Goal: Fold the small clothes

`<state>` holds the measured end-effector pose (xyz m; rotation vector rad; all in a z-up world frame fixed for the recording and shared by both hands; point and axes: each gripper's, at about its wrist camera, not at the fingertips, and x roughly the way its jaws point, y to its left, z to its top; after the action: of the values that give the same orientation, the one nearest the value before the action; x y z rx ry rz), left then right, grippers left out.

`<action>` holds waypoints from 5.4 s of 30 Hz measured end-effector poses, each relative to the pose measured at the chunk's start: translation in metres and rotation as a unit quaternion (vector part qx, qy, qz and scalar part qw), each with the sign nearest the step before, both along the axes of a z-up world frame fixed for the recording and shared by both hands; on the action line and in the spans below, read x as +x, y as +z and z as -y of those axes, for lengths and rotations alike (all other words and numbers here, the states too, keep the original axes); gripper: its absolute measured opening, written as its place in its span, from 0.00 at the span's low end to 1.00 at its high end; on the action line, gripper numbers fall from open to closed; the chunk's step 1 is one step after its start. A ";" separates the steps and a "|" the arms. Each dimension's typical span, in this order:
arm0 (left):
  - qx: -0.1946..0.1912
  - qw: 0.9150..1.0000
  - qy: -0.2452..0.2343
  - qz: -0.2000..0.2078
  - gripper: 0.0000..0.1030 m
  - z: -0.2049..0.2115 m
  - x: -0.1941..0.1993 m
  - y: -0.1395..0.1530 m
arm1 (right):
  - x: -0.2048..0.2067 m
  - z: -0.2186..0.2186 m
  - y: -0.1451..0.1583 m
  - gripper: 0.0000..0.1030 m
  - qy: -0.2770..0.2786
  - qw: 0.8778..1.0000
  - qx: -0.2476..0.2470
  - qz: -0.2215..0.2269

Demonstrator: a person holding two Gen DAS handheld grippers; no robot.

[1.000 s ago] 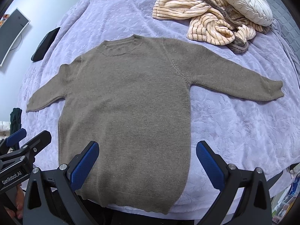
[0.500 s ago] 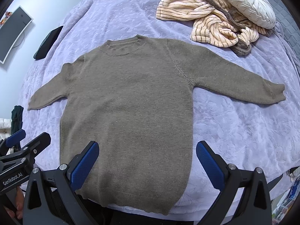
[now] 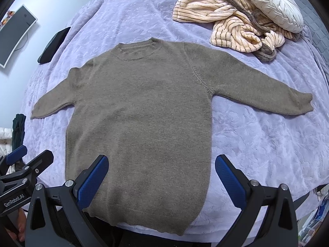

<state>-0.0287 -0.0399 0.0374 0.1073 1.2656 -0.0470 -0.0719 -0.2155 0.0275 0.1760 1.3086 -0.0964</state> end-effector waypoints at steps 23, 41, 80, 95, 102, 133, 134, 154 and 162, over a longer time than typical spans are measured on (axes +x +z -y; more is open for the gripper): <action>-0.034 0.999 -0.007 -0.019 1.00 -0.005 0.001 -0.012 | 0.001 0.002 -0.009 1.00 -0.002 1.000 -0.018 -0.025; -0.120 0.990 -0.048 -0.053 1.00 -0.032 0.046 -0.050 | 0.023 -0.029 -0.034 1.00 -0.051 0.997 -0.032 -0.056; -0.249 0.911 0.325 0.049 0.63 -0.417 0.194 -0.201 | 0.093 -0.221 -0.093 1.00 0.100 0.988 -0.001 -0.115; -0.245 0.946 0.137 0.161 0.11 -0.226 0.214 -0.059 | 0.064 -0.100 -0.083 1.00 0.066 0.991 0.080 -0.084; -0.260 0.958 -0.031 0.119 0.11 -0.017 0.214 -0.058 | 0.038 -0.012 -0.082 1.00 -0.003 0.993 0.093 -0.073; 0.000 1.000 0.021 0.005 0.83 -0.051 0.140 -0.164 | 0.185 -0.074 -0.112 1.00 0.204 0.965 -0.161 0.027; 0.005 1.000 0.021 0.000 0.83 -0.053 0.137 -0.169 | 0.189 -0.081 -0.118 1.00 0.220 0.958 -0.181 0.026; -0.003 0.997 0.075 -0.005 0.83 -0.085 0.151 -0.200 | 0.158 0.143 -0.165 0.44 -0.189 0.971 0.144 -0.004; 0.003 0.999 0.052 -0.009 0.83 -0.111 0.136 -0.176 | 0.130 0.124 -0.118 0.46 -0.143 0.975 0.163 0.035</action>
<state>0.1070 0.0713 -0.1385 0.0468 1.2882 0.0458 0.0584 -0.3399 -0.0907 0.6444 1.2164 -0.1179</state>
